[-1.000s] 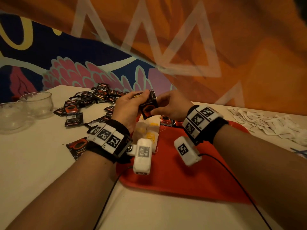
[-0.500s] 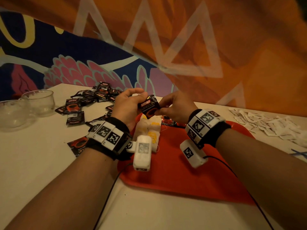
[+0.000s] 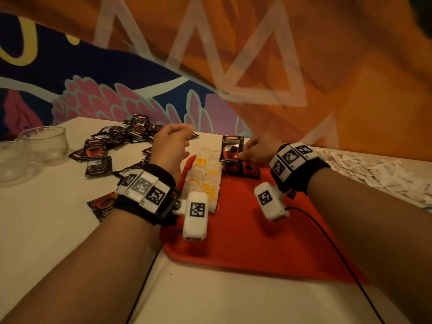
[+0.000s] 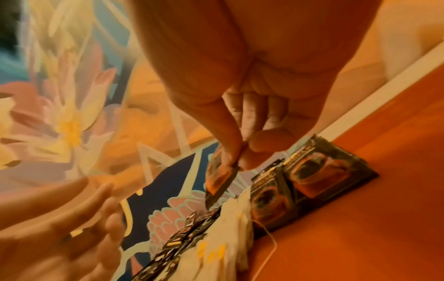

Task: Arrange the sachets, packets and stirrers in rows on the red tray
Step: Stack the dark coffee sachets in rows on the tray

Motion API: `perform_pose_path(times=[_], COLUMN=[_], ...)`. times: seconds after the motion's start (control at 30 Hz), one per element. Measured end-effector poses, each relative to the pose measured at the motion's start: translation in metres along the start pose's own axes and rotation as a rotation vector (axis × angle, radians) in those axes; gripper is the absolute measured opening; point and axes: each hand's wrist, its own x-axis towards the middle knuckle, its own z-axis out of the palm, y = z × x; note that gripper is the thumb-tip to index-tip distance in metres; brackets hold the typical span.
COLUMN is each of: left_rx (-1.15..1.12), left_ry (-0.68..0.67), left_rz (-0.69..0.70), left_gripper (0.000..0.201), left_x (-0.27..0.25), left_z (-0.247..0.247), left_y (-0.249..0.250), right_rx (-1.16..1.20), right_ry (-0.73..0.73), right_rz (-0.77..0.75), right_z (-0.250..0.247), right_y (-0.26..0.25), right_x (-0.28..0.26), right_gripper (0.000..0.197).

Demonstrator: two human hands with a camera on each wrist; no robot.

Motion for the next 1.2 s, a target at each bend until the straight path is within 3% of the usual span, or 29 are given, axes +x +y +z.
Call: perform_pose_path(times=[0.3, 0.43, 0.53, 0.77, 1.2], left_rx=[0.077, 0.078, 0.084, 0.083, 0.091], left_ry=[-0.032, -0.033, -0.03, -0.028, -0.034], left_rz=[-0.006, -0.008, -0.008, -0.008, -0.014], left_gripper=[0.009, 0.009, 0.009, 0.01, 0.01], left_x=[-0.001, -0.001, 0.0, -0.001, -0.002], left_z=[0.001, 0.001, 0.0, 0.001, 0.002], left_y=[-0.002, -0.002, -0.002, -0.001, -0.001], right_rx=[-0.109, -0.122, -0.12, -0.164, -0.152], right_ry=[-0.023, -0.008, -0.026, -0.017, 0.02], right_rz=[0.186, 0.179, 0.123, 0.073, 0.098], right_z=[0.013, 0.017, 0.015, 0.015, 0.016], right_y=[0.021, 0.022, 0.023, 0.026, 0.027], right_x=[0.021, 0.027, 0.03, 0.031, 0.028], right_gripper=[0.013, 0.023, 0.016, 0.022, 0.019])
